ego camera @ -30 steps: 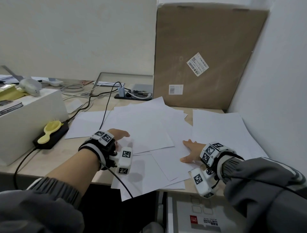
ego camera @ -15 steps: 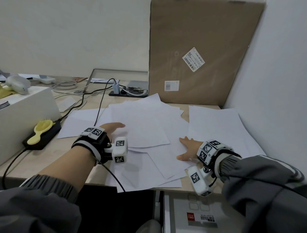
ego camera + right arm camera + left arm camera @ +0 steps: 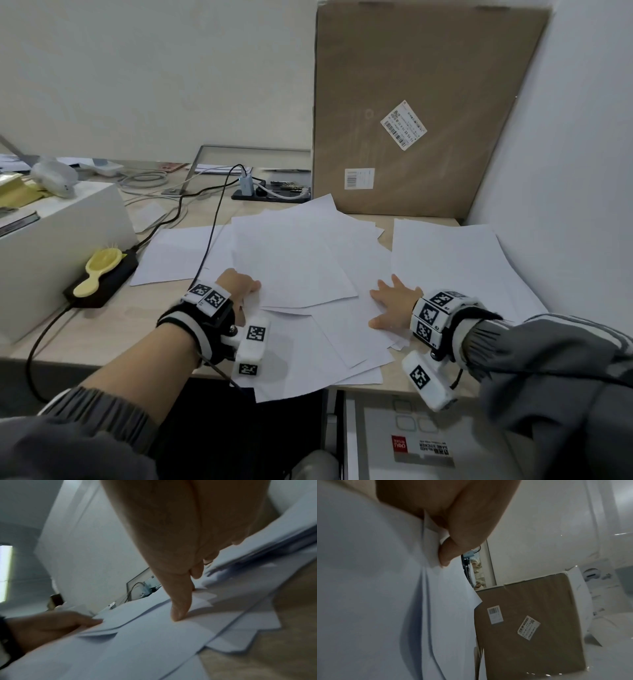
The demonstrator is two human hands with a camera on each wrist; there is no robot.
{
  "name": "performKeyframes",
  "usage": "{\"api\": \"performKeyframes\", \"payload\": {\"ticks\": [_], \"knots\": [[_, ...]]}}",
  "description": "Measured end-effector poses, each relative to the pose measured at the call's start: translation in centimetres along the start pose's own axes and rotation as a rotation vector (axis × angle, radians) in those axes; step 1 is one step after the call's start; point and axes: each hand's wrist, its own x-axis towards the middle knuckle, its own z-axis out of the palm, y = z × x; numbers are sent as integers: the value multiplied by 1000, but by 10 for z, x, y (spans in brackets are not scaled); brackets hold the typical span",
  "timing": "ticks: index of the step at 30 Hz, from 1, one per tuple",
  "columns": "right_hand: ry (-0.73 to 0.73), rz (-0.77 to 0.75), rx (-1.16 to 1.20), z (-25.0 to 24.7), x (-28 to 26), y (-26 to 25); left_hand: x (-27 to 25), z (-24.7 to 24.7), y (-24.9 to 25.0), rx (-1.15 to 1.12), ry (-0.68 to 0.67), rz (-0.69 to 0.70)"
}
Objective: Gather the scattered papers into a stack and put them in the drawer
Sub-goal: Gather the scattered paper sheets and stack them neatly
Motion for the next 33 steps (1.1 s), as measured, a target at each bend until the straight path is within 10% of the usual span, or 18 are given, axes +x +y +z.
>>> {"api": "performKeyframes", "payload": {"ticks": [8, 25, 33], "knots": [[-100, -96, 78, 11, -15, -34, -4, 1, -11, -112, -44, -26], [287, -29, 256, 8, -7, -38, 0, -7, -30, -268, -166, -57], [210, -251, 306, -3, -3, -104, -6, -11, -32, -443, -325, -91]]}}
